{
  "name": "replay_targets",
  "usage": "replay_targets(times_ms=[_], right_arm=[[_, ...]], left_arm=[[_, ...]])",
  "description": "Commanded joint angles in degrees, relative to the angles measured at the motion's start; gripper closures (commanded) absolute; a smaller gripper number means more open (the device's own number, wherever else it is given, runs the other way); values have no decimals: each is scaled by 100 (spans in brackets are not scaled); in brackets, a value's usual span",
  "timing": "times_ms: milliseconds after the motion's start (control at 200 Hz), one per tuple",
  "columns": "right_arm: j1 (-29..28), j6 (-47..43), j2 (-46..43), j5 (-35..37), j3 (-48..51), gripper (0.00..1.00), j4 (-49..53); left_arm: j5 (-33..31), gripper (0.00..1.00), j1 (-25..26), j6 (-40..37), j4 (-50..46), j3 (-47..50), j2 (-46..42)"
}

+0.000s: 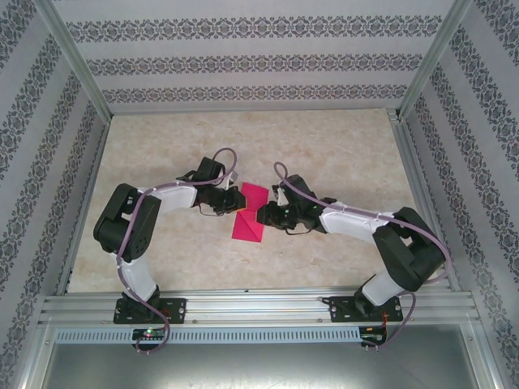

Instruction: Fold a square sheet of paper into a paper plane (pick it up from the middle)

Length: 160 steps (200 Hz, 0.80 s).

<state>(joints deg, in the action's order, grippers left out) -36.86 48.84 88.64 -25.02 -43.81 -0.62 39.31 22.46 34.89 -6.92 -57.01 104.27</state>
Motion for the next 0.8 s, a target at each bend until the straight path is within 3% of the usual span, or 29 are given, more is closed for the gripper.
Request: replay_targets(times_ms=[0, 794], right_arm=[[101, 228, -9, 292, 248, 65, -53], [87, 600, 1139, -186, -40, 61, -886]], left_arm=[[-138, 87, 26, -94, -222, -161, 161], [-182, 86, 22, -167, -281, -206, 423]])
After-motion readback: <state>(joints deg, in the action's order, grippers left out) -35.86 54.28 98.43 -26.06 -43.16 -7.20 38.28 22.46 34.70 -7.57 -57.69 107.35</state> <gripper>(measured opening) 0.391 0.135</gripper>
